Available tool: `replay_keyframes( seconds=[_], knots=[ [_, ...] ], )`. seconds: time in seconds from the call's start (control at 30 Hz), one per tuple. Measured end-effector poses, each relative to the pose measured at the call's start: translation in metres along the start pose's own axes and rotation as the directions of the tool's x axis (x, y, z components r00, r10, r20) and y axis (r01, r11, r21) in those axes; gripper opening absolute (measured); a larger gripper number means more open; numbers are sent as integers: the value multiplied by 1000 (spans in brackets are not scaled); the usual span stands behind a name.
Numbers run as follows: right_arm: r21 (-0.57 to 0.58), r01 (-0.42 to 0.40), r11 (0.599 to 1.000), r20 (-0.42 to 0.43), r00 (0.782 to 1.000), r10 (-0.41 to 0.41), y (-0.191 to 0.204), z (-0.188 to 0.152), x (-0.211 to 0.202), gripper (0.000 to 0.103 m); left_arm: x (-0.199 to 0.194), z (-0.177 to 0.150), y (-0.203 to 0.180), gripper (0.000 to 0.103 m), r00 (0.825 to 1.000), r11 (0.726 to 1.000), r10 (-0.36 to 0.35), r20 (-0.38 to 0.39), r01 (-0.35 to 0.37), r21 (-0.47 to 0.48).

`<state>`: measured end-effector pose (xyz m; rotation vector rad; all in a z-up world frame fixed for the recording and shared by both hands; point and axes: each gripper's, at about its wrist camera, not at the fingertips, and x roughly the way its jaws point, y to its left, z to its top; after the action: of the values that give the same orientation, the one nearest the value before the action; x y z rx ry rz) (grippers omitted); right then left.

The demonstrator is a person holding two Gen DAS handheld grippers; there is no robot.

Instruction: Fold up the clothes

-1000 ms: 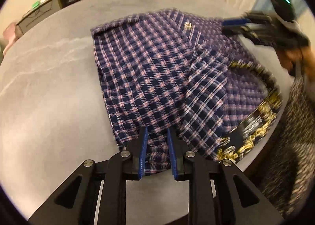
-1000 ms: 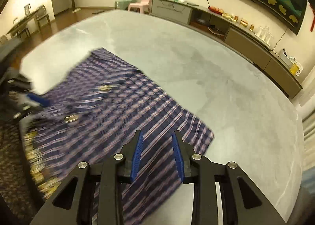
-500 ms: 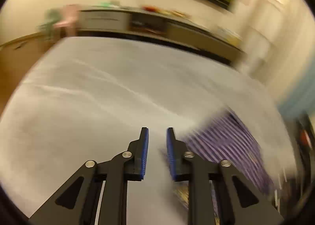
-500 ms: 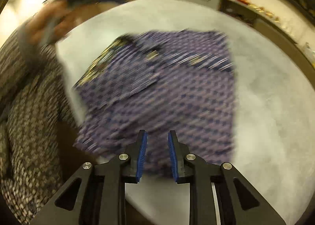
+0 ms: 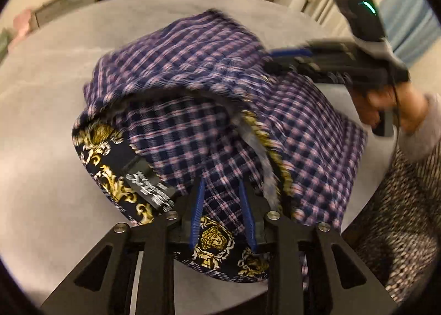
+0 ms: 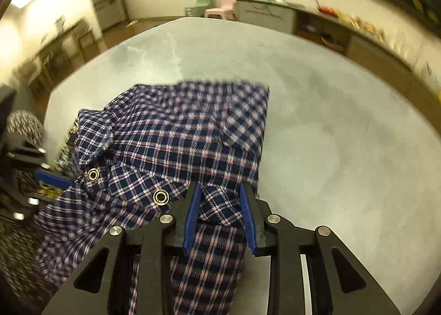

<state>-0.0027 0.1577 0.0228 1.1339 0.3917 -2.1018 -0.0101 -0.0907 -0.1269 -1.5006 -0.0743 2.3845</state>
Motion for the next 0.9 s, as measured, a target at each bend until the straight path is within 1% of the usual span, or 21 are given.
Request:
replay_keyframes(
  seconds=[0.03,0.07,0.13,0.2,0.23,0.27,0.3,0.33,0.4,0.47,0.53,0.57,0.63,0.7,0.77,0.8,0.83,0.9],
  knots=[
    [7,36,999,-16,999,-36,5,1,5,30,5,8,9,8,1000,1000,13,-13,-13,-2],
    [19,62,998,-41,997,-61,12,3,9,31,7,19,20,7,999,999,47,-10,-47,-2],
    [40,105,994,-88,991,-102,28,5,17,35,11,40,55,5,996,992,91,22,-89,-87],
    [39,58,998,-104,993,-53,68,-2,22,35,14,61,89,6,989,977,137,51,-126,-173],
    [3,-10,1000,-98,995,10,92,-8,24,35,7,65,97,6,984,970,160,71,-144,-193],
    [-27,-22,999,-93,995,20,104,-8,27,32,1,68,104,16,979,964,184,91,-161,-214],
    [-57,-34,998,-89,996,29,116,-8,31,31,-13,66,107,25,974,962,176,142,-140,-236],
    [-78,-43,996,-78,996,37,125,-6,34,31,-22,61,104,38,971,961,167,170,-122,-249],
    [-58,-36,998,-8,999,35,113,15,38,31,-39,49,97,38,963,958,150,226,-85,-274],
    [-26,-14,1000,47,999,16,98,34,42,31,-41,40,89,38,969,961,148,199,-93,-262],
    [0,-47,999,89,995,46,89,22,33,31,-43,31,80,40,974,963,146,172,-100,-250],
    [9,-65,998,85,994,64,86,22,40,31,-44,26,76,40,976,964,145,159,-104,-244],
    [3,-36,999,-5,999,36,78,6,55,30,-46,17,68,40,981,966,144,132,-111,-232],
    [11,-15,1000,-32,999,15,74,6,81,29,-48,8,60,40,984,969,143,105,-118,-219],
    [15,45,999,-58,997,-44,78,16,87,29,-51,-1,51,40,987,971,143,78,-124,-206],
    [-3,74,997,-27,997,-74,84,22,85,30,-52,-6,47,40,988,972,142,64,-127,-200],
    [-7,68,998,6,998,-68,88,29,83,31,-50,-7,41,40,988,976,144,62,-131,-176],
    [2,28,1000,60,998,-29,95,42,86,32,-45,-8,27,40,987,982,148,58,-139,-128]
  ],
)
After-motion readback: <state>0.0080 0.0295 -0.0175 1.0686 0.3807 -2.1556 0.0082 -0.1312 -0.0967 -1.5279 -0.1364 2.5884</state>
